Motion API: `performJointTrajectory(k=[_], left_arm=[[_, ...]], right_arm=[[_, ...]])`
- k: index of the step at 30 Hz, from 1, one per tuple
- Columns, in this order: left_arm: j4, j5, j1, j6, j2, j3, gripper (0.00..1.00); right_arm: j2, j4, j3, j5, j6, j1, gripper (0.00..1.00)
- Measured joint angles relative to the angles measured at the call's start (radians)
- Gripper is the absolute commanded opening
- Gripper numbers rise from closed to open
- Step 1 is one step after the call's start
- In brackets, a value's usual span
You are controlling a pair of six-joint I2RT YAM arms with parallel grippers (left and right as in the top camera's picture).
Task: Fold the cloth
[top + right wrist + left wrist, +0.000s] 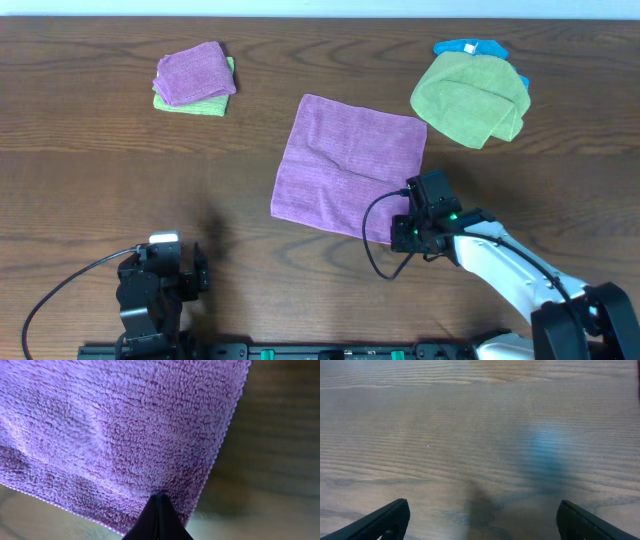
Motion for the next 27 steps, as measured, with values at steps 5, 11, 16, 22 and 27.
performJointTrajectory(k=[5, 11, 16, 22, 27], left_arm=[[0.000, 0.000, 0.000, 0.000, 0.000, 0.000, 0.95], [0.000, 0.000, 0.000, 0.000, 0.000, 0.000, 0.95], [0.000, 0.000, 0.000, 0.000, 0.000, 0.000, 0.95], [0.000, 0.000, 0.000, 0.000, 0.000, 0.000, 0.95], [0.000, 0.000, 0.000, 0.000, 0.000, 0.000, 0.95]], right_arm=[[-0.023, -0.076, 0.000, 0.056, 0.016, 0.000, 0.01], [-0.048, -0.121, -0.002, 0.143, 0.027, 0.000, 0.01], [-0.050, -0.126, -0.003, 0.192, 0.036, -0.002, 0.01], [-0.050, -0.125, 0.003, 0.197, 0.037, -0.004, 0.01], [-0.063, -0.158, 0.129, 0.204, 0.035, -0.004, 0.02]])
